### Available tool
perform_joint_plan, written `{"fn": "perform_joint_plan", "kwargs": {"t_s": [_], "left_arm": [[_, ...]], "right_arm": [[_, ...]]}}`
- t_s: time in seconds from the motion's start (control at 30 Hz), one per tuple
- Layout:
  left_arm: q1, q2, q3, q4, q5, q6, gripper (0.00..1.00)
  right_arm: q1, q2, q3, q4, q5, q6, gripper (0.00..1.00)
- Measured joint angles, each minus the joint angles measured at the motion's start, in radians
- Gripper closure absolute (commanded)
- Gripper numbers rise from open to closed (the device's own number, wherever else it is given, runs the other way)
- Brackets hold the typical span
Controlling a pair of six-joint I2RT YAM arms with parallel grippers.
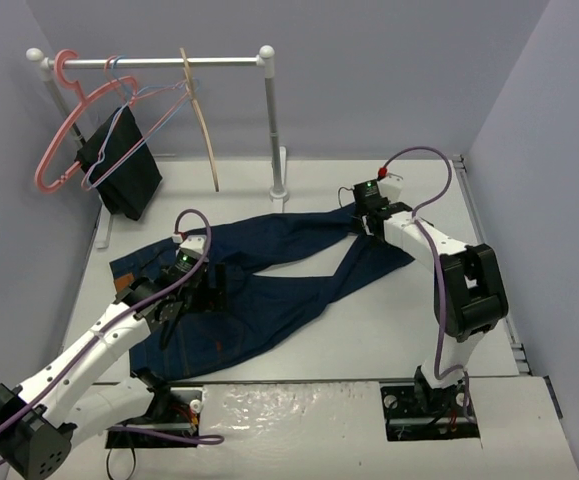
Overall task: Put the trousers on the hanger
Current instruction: Flatten out the trousers at the center of the board.
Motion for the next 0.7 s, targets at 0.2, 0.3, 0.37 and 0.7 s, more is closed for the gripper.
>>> {"fn": "perform_joint_plan", "kwargs": {"t_s": [0.2,0.3,0.37,0.7], "left_arm": [[0.0,-0.003,-0.056,-0.004,-0.007,-0.025,0.13],[0.0,-0.001,-0.074,-0.01,-0.006,-0.044,0.13],[0.001,-0.001,-0.075,-0.01,-0.006,-0.052,0.13],[0.002,-0.001,-0.075,-0.009,-0.002,-0.066,0.13]], "right_arm": [[0.013,0.102,0.077,0.008,0.009,0.034,0.54],[0.012,0.149,0.094,0.013,0.017,0.05,0.54],[0.012,0.174,0.096,0.013,0.025,0.057,0.54],[0.012,0.253,0.135,0.006,0.051,0.07,0.64]]}}
